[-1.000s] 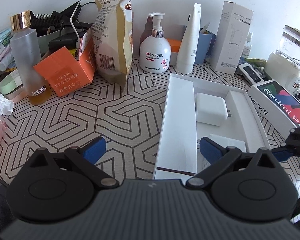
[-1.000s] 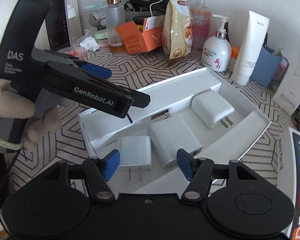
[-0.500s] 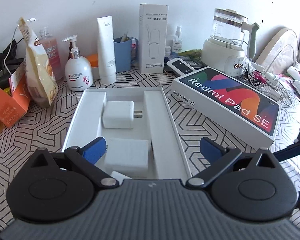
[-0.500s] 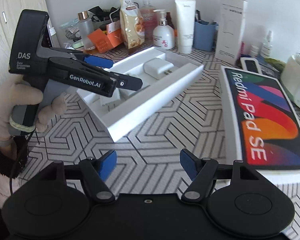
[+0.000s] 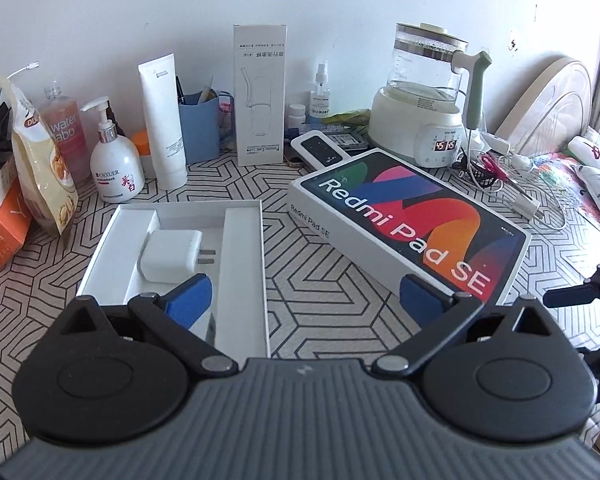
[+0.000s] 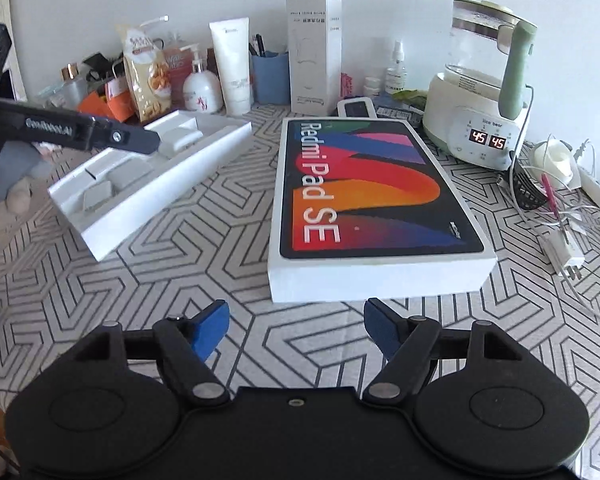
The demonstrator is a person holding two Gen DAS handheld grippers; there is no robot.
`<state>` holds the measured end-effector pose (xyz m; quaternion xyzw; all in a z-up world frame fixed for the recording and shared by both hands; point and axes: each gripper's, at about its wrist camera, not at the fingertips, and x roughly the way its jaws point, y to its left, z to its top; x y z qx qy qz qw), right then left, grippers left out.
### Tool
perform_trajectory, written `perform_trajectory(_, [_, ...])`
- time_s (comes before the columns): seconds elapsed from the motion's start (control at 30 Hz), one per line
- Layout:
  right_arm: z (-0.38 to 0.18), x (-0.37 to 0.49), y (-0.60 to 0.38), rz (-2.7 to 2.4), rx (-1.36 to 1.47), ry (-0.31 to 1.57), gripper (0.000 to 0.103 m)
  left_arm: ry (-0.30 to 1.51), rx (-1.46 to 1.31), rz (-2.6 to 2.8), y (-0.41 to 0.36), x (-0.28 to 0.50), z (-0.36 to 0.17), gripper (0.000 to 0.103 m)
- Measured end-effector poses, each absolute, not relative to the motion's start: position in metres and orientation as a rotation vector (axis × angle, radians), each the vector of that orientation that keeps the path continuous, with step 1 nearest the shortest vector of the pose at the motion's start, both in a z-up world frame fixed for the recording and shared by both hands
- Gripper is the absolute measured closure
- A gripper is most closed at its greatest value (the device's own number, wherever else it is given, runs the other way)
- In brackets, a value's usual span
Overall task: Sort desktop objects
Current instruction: 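Withdraw the right gripper from the tray, then move the right gripper to the Redmi Pad SE box while the left gripper approaches its other edge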
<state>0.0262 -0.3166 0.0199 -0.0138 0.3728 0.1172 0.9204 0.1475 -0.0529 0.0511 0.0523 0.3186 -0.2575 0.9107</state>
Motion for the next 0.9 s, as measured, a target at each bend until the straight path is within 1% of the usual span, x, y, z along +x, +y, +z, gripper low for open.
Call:
perform_trajectory(0.2, [0.038, 0.057, -0.364, 0.205, -0.011, 0.752, 0.023, 0.684, 0.124, -0.569, -0.102, 0.154, 0.042, 0.001])
perform_trajectory(0.33, [0.034, 0.088, -0.398, 0.167, 0.069, 0.789, 0.023, 0.706, 0.134, -0.601, -0.135, 0.159, 0.034, 0.001])
perform_trajectory(0.43, [0.025, 0.110, -0.416, 0.131, 0.146, 0.809, 0.023, 0.766, 0.113, -0.622, -0.150, 0.166, 0.017, 0.001])
perform_trajectory(0.53, [0.015, 0.131, -0.433, 0.099, 0.217, 0.832, 0.023, 0.800, 0.097, -0.629, -0.154, 0.170, 0.005, 0.001])
perform_trajectory(0.7, [-0.004, 0.133, -0.435, 0.140, 0.260, 0.871, 0.023, 0.798, 0.127, -0.624, -0.153, 0.166, -0.002, 0.000])
perform_trajectory(0.77, [-0.008, 0.131, -0.437, 0.178, 0.306, 0.887, 0.021, 0.815, 0.087, -0.624, -0.150, 0.169, -0.004, 0.000])
perform_trajectory(0.9, [-0.011, 0.120, -0.432, 0.209, 0.307, 0.876, 0.023, 0.854, 0.020, -0.642, -0.145, 0.177, -0.008, 0.000])
